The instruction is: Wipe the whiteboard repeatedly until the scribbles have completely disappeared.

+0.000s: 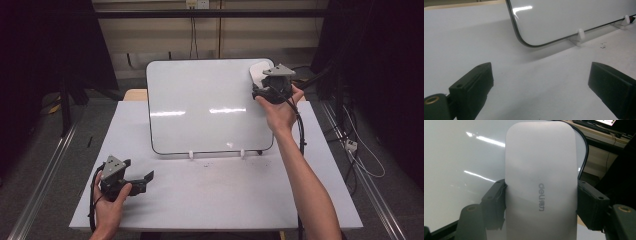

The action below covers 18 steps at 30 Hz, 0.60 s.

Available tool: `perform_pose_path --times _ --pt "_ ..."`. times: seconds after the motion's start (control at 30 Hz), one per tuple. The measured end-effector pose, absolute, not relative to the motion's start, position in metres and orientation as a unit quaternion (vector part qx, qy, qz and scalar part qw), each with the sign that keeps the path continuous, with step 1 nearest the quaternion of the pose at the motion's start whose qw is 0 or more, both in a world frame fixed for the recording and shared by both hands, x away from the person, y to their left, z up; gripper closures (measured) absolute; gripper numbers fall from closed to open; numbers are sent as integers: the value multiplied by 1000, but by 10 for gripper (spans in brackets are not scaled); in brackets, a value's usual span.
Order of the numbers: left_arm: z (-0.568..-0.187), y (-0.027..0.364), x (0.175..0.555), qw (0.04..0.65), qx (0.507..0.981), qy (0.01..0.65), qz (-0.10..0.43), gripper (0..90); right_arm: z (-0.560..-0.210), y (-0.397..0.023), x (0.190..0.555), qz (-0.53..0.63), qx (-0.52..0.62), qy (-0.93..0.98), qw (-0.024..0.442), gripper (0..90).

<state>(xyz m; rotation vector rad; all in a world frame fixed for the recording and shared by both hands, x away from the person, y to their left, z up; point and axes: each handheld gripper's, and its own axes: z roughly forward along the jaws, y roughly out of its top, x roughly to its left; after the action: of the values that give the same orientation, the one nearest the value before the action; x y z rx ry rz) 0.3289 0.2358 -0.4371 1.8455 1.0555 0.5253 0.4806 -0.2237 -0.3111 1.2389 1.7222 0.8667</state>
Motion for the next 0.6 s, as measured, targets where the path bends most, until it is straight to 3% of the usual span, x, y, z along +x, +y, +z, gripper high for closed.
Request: perform_pose_path --times 0.6 --pt "-438 232 330 455 753 425 214 60 -343 -216 454 323 462 718 410 315"
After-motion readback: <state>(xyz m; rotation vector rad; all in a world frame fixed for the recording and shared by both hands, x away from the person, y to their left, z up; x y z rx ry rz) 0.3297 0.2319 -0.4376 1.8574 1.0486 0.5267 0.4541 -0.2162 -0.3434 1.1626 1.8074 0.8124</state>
